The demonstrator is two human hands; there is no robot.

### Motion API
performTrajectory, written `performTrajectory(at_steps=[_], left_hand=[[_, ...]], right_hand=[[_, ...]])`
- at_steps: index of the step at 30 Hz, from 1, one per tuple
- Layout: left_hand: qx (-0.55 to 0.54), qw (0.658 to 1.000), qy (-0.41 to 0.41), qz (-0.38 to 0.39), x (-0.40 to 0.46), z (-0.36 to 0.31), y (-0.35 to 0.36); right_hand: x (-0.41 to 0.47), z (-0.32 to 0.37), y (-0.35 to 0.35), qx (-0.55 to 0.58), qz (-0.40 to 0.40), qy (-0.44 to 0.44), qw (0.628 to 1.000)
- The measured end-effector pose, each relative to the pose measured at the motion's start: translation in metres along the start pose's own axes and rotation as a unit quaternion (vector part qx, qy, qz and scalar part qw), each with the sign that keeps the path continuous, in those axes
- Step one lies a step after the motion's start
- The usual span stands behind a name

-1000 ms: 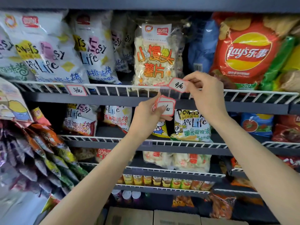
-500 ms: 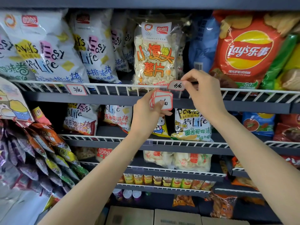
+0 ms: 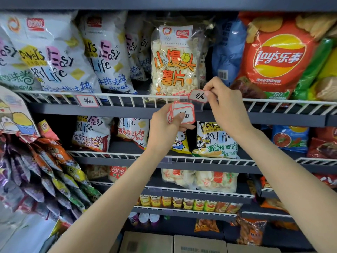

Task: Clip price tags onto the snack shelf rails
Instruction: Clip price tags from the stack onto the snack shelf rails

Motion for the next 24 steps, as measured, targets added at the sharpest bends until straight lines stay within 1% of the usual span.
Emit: performTrajectory(at_steps=[2, 5, 9, 12, 14, 19, 22, 24], left_hand=[[-0.008, 1.000, -0.008, -0.001, 0.001, 0.001, -0.003], [-0.007, 1.000, -0.015, 0.024, 0.002, 0.000, -0.003], [0.053, 0.996, -0.017, 0.067, 0.008, -0.001, -0.007], [0.120, 0.989, 0.004, 0.081, 0.011, -0.004, -0.013], [0.141, 0.986, 0.012, 0.091, 0.010, -0.005, -0.014], [0.139, 0.985, 0.003, 0.107, 0.008, -0.006, -0.015], [0.142, 0.984, 0.000, 0.107, 0.007, -0.004, -0.015], [0.144, 0.984, -0.004, 0.108, 0.006, -0.004, -0.014]], right_hand=[[0.001, 0.003, -0.001, -0.004, 0.004, -0.005, 1.000], [0.007, 0.004, -0.002, -0.010, 0.012, -0.003, 1.000], [0.013, 0.010, -0.007, -0.018, -0.014, -0.014, 1.000], [0.011, 0.020, -0.007, -0.057, -0.025, -0.045, 0.997], [0.009, 0.024, -0.006, -0.079, -0.031, -0.063, 0.994], [0.006, 0.030, -0.005, -0.092, -0.026, -0.086, 0.992], [0.003, 0.026, 0.003, -0.145, -0.021, -0.106, 0.984], [-0.001, 0.022, 0.007, -0.176, -0.032, -0.112, 0.977]])
Point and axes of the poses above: each hand's wrist, its own x-axis towards the middle knuckle, its own y-axis out of the palm, z = x × y, the point moved 7 cm from there along x, towards the middle knuckle, and after that the axes turned 3 degrees about x, right-handed, at the moved point
